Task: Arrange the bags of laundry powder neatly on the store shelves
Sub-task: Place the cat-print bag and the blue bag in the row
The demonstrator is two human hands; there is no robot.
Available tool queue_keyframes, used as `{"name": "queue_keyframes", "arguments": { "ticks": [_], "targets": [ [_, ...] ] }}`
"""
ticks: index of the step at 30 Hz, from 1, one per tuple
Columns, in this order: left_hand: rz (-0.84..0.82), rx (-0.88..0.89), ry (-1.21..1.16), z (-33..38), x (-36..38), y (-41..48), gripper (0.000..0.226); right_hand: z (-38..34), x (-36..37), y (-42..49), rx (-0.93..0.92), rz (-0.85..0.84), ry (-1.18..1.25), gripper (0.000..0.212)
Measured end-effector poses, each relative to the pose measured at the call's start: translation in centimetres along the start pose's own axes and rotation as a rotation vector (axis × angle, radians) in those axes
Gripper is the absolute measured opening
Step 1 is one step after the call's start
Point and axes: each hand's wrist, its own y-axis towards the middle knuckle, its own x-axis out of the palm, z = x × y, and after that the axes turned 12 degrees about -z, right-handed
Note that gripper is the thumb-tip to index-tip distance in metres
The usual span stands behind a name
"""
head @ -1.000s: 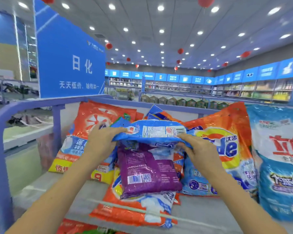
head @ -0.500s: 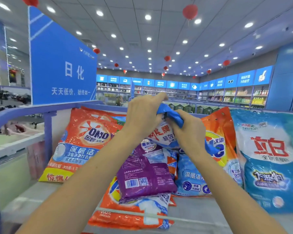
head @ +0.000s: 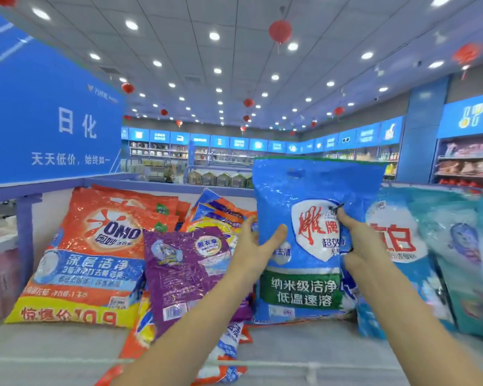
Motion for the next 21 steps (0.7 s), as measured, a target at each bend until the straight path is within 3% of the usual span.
{"name": "queue_keyframes", "arguments": {
  "ticks": [3,5,8,11,14,16,21],
  "targets": [
    [-0.008,-0.010,-0.040,-2.1,2.6,0.2,0.010,1.0,-3.0,-0.9,0.043,0.020,0.002,0.012],
    [0.026,0.014,-0.053,-2.7,3.8,0.0,0.015,0.5,-5.2,-1.4,-0.063,0.030,-0.147,0.010],
    [0.058,0.027,-0.046,-3.4,4.7,-0.2,0.016,-0.6,-7.6,-1.9,-0.214,-0.007,-0.390,0.030],
    [0.117,-0.032,-0.039,-5.1,5.1,-1.1,0.007,-0.3,-10.2,-2.0,-0.186,-0.049,-0.513,0.037],
    [0.165,-0.134,-0.051,-6.7,5.3,-1.8,0.040,0.6,-12.1,-2.0,-0.089,-0.129,-0.498,0.025],
    [0.216,-0.130,0.028,-6.5,5.9,-1.7,0.036,0.7,-12.2,-1.7,-0.065,-0.162,-0.499,0.027],
    [0.400,-0.079,0.163,-5.7,6.8,-0.5,0.038,-0.9,-10.9,0.6,-0.232,-0.180,-0.565,0.032]
  ]
}}
